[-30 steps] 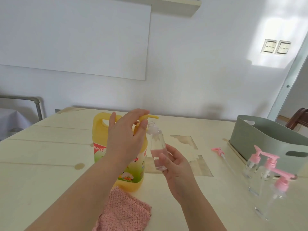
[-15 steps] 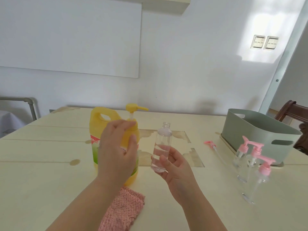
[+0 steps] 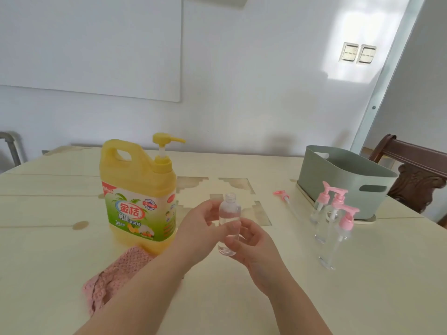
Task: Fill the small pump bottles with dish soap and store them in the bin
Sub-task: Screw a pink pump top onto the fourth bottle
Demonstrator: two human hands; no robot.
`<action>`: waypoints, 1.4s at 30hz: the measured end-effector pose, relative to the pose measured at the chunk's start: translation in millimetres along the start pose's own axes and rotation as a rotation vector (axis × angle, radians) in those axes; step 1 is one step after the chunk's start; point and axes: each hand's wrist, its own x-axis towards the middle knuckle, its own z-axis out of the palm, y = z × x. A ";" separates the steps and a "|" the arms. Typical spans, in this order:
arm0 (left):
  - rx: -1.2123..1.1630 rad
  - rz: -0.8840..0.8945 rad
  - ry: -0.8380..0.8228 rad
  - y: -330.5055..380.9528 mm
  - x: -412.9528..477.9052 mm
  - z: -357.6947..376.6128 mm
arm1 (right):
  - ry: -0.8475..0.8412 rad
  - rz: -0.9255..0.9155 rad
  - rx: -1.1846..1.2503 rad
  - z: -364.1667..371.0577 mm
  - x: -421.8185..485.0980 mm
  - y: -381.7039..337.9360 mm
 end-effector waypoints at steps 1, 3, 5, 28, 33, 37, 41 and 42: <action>0.001 -0.015 -0.002 -2.3 0.6 2.3 | 0.012 0.004 -0.032 -2.7 -1.4 1.1; -0.012 -0.047 -0.002 -8.8 1.2 7.0 | 0.032 -0.007 -0.156 -7.9 -4.0 1.2; -0.019 -0.075 0.008 -14.9 0.4 11.9 | 0.041 -0.006 -0.280 -12.0 -6.4 -0.2; 0.164 -0.089 -0.007 -37.3 2.3 21.4 | 0.426 0.356 -1.330 -119.5 80.7 19.5; 0.158 -0.096 -0.007 -38.8 2.3 20.9 | 0.480 0.364 -1.445 -111.6 82.1 18.6; 0.153 -0.093 -0.010 -39.2 2.2 20.5 | 0.442 0.302 -1.551 -90.0 67.2 8.4; 0.152 -0.091 -0.009 -40.4 1.9 20.4 | 0.383 0.300 -1.627 -73.6 38.6 3.7; 0.150 -0.092 -0.010 -40.4 2.2 20.2 | 0.372 0.293 -1.653 -72.5 33.5 3.2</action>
